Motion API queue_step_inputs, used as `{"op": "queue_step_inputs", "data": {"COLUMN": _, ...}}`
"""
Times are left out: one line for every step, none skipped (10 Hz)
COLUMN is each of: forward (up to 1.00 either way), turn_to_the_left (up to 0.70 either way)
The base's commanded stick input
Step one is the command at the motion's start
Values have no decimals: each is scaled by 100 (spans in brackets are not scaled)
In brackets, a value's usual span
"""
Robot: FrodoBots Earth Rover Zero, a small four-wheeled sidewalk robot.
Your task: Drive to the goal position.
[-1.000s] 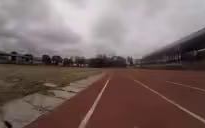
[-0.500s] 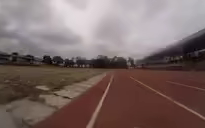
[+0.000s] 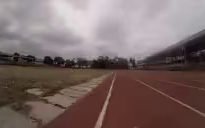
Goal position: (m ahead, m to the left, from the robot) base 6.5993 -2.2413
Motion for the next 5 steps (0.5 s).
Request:
{"op": "queue_step_inputs", "data": {"forward": 100, "turn_to_the_left": 0}}
{"op": "queue_step_inputs", "data": {"forward": 100, "turn_to_the_left": 0}}
{"op": "queue_step_inputs", "data": {"forward": 100, "turn_to_the_left": 0}}
{"op": "queue_step_inputs", "data": {"forward": 100, "turn_to_the_left": 0}}
{"op": "queue_step_inputs", "data": {"forward": 100, "turn_to_the_left": 0}}
